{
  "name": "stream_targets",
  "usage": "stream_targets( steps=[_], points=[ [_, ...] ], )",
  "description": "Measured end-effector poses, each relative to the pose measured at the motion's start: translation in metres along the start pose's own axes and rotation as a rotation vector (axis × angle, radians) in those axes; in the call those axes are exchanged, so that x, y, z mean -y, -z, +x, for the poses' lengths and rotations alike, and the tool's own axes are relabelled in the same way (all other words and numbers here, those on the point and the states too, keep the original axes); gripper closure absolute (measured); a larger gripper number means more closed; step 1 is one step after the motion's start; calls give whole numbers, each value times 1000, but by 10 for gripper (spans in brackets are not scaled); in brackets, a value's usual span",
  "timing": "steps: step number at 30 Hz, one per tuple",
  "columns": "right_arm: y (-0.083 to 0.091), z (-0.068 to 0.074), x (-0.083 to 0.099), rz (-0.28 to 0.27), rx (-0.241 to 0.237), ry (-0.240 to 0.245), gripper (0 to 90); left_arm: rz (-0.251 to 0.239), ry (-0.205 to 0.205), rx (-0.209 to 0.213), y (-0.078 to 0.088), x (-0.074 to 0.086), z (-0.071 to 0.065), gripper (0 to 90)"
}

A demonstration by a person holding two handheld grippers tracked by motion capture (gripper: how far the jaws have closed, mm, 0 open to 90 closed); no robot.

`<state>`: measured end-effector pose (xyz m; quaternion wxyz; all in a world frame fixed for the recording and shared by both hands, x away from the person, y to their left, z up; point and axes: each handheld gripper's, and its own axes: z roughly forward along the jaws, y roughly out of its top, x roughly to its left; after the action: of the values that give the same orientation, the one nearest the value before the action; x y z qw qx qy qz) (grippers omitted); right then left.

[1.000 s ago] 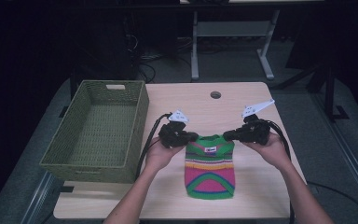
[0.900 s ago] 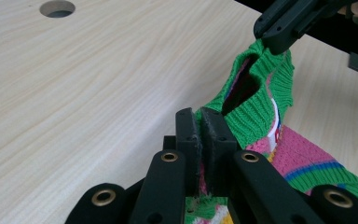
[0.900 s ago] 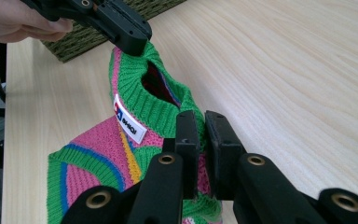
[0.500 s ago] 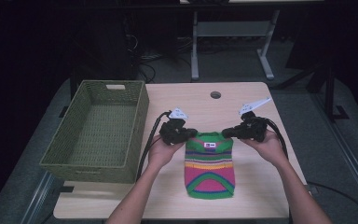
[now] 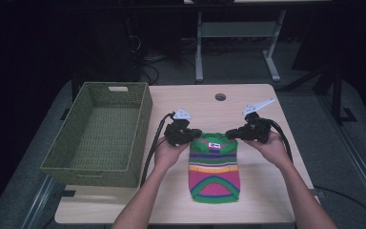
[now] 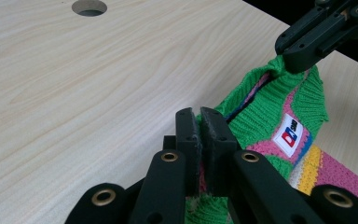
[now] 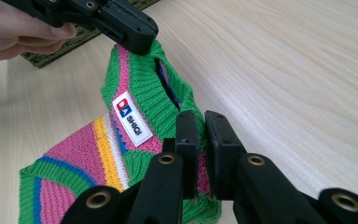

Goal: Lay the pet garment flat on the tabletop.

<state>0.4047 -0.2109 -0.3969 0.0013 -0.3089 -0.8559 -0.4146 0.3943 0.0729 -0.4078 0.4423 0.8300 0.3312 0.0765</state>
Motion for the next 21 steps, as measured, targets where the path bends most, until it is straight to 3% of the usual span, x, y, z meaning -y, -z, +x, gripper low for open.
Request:
stream_targets(
  steps=[21],
  points=[
    [-15, -19, -1, 20, 15, -52, 835, 7, 62, -1, -18, 1, 14, 859]
  ],
)
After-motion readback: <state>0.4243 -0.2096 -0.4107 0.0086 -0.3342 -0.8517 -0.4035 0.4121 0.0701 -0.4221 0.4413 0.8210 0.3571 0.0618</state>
